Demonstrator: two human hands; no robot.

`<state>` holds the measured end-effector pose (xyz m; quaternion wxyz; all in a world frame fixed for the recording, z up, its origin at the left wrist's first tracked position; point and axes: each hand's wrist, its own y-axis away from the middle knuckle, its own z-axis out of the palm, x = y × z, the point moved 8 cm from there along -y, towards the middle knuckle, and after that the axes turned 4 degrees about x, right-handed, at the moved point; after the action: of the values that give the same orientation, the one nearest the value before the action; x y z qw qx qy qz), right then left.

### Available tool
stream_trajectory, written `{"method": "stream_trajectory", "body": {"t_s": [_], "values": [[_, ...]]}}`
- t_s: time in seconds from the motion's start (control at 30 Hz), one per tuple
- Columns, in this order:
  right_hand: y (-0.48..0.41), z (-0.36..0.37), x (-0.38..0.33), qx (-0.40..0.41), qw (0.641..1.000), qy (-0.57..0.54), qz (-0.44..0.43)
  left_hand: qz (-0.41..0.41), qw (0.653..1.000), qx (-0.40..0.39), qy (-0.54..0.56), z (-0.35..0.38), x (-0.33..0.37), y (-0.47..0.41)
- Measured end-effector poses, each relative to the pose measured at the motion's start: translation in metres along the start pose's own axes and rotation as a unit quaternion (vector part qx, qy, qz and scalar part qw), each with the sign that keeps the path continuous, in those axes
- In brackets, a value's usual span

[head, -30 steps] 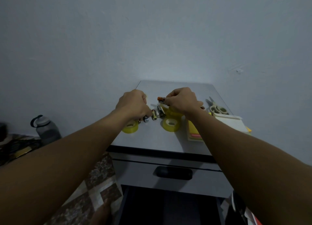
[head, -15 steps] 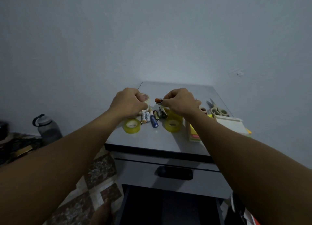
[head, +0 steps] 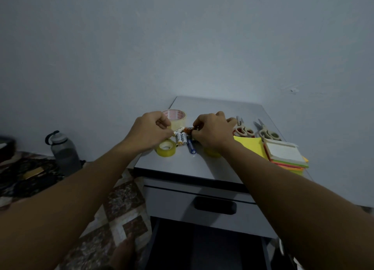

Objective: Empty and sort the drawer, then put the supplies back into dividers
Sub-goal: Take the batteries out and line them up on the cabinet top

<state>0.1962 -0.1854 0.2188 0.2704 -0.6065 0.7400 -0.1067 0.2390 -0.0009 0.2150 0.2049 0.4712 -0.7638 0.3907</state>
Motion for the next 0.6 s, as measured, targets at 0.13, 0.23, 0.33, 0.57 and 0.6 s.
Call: {"method": "stream_trajectory", "body": {"t_s": [0.13,0.23,0.33,0.57,0.6], "values": [[0.004,0.004,0.001,-0.003,1.000,0.000,-0.011,-0.001,1.000,-0.001,0.006,0.000,-0.006,0.003],[0.005,0.007,0.002,-0.008,1.000,0.000,-0.021,-0.005,1.000,-0.003,0.015,0.000,-0.010,0.006],[0.006,0.009,0.004,-0.013,1.000,-0.005,-0.021,-0.005,1.000,-0.005,0.020,-0.001,-0.012,0.008],[0.009,0.003,0.008,-0.016,0.999,-0.036,-0.008,-0.009,1.000,-0.013,0.021,-0.001,-0.011,0.010],[0.010,-0.001,0.008,-0.013,0.999,-0.044,-0.006,-0.008,1.000,-0.013,0.020,-0.002,-0.010,0.011]]}}
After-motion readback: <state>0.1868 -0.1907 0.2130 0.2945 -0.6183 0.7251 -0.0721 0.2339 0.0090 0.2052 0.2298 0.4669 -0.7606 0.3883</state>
